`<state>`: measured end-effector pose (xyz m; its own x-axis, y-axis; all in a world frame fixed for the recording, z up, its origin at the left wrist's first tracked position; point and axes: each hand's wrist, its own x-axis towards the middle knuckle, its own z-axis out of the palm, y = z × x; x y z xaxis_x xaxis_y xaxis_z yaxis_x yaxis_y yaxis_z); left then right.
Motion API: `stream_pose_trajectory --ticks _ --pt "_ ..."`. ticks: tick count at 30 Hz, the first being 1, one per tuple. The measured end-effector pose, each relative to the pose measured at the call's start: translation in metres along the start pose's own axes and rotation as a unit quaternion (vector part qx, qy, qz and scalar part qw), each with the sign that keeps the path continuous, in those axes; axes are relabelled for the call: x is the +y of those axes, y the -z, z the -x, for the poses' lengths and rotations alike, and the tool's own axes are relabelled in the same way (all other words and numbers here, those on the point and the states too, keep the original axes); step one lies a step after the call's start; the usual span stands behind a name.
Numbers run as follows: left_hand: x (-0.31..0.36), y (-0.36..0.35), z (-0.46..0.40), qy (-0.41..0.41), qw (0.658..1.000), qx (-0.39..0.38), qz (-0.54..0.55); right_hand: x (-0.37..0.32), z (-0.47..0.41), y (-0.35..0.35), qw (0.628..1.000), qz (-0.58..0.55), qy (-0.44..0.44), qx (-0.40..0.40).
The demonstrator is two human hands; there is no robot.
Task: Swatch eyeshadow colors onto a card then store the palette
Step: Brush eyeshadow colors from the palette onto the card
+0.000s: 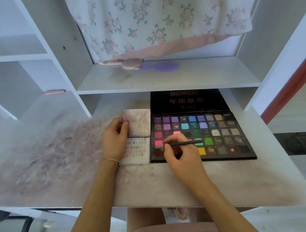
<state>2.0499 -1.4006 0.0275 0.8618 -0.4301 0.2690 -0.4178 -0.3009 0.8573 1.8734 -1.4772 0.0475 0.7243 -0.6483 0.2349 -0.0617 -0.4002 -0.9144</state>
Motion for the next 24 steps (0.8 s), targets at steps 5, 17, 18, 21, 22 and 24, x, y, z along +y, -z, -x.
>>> stream_pose_trajectory --ticks 5,17,18,21,22,24 --pt "-0.002 0.000 -0.001 -0.004 1.000 0.000 0.001 -0.001 -0.003 -0.012 0.999 0.035 -0.001 -0.031" --pt "-0.002 -0.001 -0.001 -0.001 1.000 -0.003 0.021 0.002 -0.005 -0.014 0.995 0.081 -0.009 -0.057" --pt "-0.002 -0.001 -0.001 -0.001 1.000 -0.003 0.020 0.002 -0.005 -0.014 0.994 0.087 -0.009 -0.058" --pt "-0.003 -0.001 -0.001 -0.002 1.000 -0.003 0.019 0.002 -0.005 -0.014 0.994 0.093 -0.012 -0.063" --pt "-0.003 -0.001 -0.001 -0.002 1.000 -0.003 0.021 0.002 -0.005 -0.014 0.994 0.093 -0.013 -0.064" --pt "-0.004 -0.001 -0.001 -0.002 1.000 -0.002 0.022 0.002 -0.006 -0.014 0.994 0.093 -0.013 -0.062"
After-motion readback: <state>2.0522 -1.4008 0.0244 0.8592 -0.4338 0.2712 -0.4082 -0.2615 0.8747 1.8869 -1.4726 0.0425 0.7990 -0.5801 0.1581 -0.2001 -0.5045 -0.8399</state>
